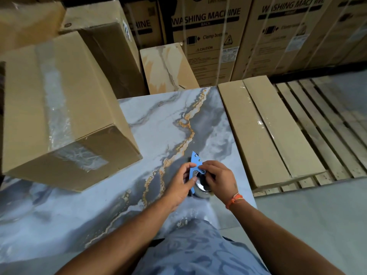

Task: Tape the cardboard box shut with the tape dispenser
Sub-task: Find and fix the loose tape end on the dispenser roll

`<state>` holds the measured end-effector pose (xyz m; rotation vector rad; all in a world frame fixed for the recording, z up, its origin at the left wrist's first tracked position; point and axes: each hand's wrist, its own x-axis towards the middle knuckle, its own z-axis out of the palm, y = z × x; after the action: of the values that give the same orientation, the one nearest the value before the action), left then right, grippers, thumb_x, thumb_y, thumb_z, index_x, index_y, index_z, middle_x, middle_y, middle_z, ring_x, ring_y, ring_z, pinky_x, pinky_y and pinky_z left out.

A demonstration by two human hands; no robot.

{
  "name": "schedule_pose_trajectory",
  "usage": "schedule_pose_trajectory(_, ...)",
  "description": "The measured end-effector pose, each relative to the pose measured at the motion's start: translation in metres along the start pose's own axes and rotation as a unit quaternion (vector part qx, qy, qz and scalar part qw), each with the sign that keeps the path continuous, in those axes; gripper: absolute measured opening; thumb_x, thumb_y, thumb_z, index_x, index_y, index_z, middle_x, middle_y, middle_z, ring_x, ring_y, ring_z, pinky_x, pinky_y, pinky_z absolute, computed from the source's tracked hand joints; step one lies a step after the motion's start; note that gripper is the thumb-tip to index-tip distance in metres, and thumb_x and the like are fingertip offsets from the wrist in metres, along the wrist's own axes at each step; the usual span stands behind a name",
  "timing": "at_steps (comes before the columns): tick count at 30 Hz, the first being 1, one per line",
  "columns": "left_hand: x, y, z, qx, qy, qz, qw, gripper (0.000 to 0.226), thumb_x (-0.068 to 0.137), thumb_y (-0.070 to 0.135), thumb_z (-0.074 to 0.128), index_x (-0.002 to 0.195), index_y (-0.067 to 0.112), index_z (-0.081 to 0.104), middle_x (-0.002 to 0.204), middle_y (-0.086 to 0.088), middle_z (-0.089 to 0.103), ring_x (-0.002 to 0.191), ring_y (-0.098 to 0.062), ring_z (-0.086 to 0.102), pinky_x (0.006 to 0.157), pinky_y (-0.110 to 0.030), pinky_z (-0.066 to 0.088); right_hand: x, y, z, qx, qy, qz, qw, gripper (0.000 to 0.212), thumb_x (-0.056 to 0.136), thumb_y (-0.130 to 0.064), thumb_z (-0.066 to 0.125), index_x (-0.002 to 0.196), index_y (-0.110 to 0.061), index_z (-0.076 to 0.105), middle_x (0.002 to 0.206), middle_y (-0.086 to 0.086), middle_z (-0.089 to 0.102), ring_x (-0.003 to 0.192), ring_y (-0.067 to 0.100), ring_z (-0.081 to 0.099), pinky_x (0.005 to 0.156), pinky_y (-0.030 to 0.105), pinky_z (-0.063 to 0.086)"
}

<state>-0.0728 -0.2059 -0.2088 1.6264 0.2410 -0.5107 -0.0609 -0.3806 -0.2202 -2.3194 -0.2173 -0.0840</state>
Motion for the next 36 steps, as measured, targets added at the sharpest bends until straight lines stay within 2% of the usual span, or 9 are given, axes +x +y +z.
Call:
schedule_pose_trajectory(4, 0.0, 0.002, 0.001, -0.026, -0.002, 0.005, 1.0, 0.033, 0.101, 0.004, 0.06, 0.122, 0.03, 0.063, 0.126, 0.007, 0.07, 0.118, -0.003, 0.066, 0.091, -0.017, 0.052, -0.003, 0.002, 0.0, 0.026, 0.029, 0.025, 0.999, 0.036, 0.08, 0.005, 0.063, 0.106, -0.015, 0.078, 0.111, -0.001, 0.072, 0.103, 0.016, 0.066, 0.09, 0.025, 0.054)
schedule_pose_trajectory(7, 0.0, 0.006, 0.001, -0.052, -0.009, 0.004, 0.999, 0.031, 0.098, 0.005, 0.066, 0.123, 0.023, 0.065, 0.122, -0.001, 0.074, 0.109, -0.006, 0.068, 0.09, -0.02, 0.055, -0.003, 0.003, -0.002, 0.036, 0.043, 0.03, 0.998, 0.035, 0.079, 0.005, 0.065, 0.104, -0.014, 0.078, 0.109, 0.0, 0.074, 0.101, 0.017, 0.068, 0.09, 0.029, 0.056)
schedule_pose_trajectory(14, -0.002, 0.019, -0.006, -0.095, -0.041, -0.011, 0.995, 0.036, 0.096, 0.001, 0.067, 0.124, 0.023, 0.062, 0.102, -0.004, 0.075, 0.083, -0.012, 0.064, 0.066, -0.022, 0.052, 0.0, -0.006, 0.0, 0.057, 0.086, 0.021, 0.994, 0.034, 0.078, 0.004, 0.07, 0.104, -0.017, 0.079, 0.107, -0.004, 0.074, 0.099, 0.01, 0.067, 0.087, 0.021, 0.055)
schedule_pose_trajectory(17, -0.001, 0.027, -0.02, -0.057, -0.044, 0.054, 0.996, 0.039, 0.092, -0.001, 0.071, 0.121, 0.025, 0.065, 0.118, -0.007, 0.074, 0.097, -0.019, 0.069, 0.078, -0.029, 0.057, 0.005, -0.016, -0.005, 0.094, 0.082, 0.005, 0.992, 0.031, 0.079, 0.0, 0.073, 0.104, -0.019, 0.078, 0.105, -0.005, 0.07, 0.093, 0.002, 0.064, 0.081, 0.014, 0.052)
schedule_pose_trajectory(20, 0.001, 0.037, -0.044, 0.039, -0.03, 0.119, 0.992, 0.04, 0.088, 0.005, 0.074, 0.12, 0.028, 0.068, 0.127, -0.003, 0.068, 0.104, -0.02, 0.066, 0.086, -0.034, 0.055, 0.014, -0.026, -0.012, 0.148, 0.046, -0.007, 0.988, 0.031, 0.082, -0.007, 0.073, 0.11, -0.02, 0.075, 0.113, -0.007, 0.067, 0.106, 0.002, 0.063, 0.085, 0.015, 0.052)
schedule_pose_trajectory(23, 0.005, 0.047, -0.071, 0.202, -0.018, 0.189, 0.961, 0.042, 0.087, 0.004, 0.075, 0.116, 0.034, 0.072, 0.124, 0.003, 0.063, 0.112, -0.009, 0.064, 0.096, -0.023, 0.051, 0.016, -0.029, -0.014, 0.193, 0.036, 0.02, 0.98, 0.03, 0.085, -0.009, 0.069, 0.112, -0.022, 0.072, 0.117, -0.008, 0.066, 0.11, 0.008, 0.064, 0.082, 0.022, 0.057)
schedule_pose_trajectory(27, 0.005, 0.052, -0.096, 0.383, -0.04, 0.237, 0.892, 0.048, 0.086, 0.01, 0.071, 0.116, 0.048, 0.07, 0.13, 0.005, 0.052, 0.115, -0.003, 0.056, 0.091, -0.005, 0.041, 0.018, -0.027, -0.01, 0.275, 0.03, 0.124, 0.953, 0.026, 0.089, -0.006, 0.065, 0.111, -0.018, 0.071, 0.109, -0.004, 0.073, 0.1, 0.008, 0.069, 0.083, 0.033, 0.061)
schedule_pose_trajectory(30, 0.002, 0.042, -0.103, 0.418, -0.05, 0.262, 0.869, 0.049, 0.086, 0.009, 0.071, 0.116, 0.047, 0.071, 0.132, 0.003, 0.05, 0.12, -0.01, 0.055, 0.096, -0.006, 0.039, 0.025, -0.023, -0.005, 0.334, -0.022, 0.169, 0.927, 0.028, 0.09, -0.005, 0.064, 0.116, -0.015, 0.068, 0.107, 0.002, 0.075, 0.102, 0.014, 0.071, 0.09, 0.036, 0.059)
schedule_pose_trajectory(36, -0.014, 0.022, -0.106, 0.381, -0.011, 0.29, 0.878, 0.048, 0.087, 0.003, 0.074, 0.112, 0.044, 0.071, 0.137, 0.006, 0.046, 0.131, 0.003, 0.046, 0.101, -0.01, 0.041, 0.04, -0.032, 0.001, 0.373, -0.121, 0.181, 0.902, 0.035, 0.091, 0.006, 0.058, 0.122, -0.009, 0.062, 0.112, 0.017, 0.07, 0.101, 0.018, 0.068, 0.091, 0.027, 0.055)
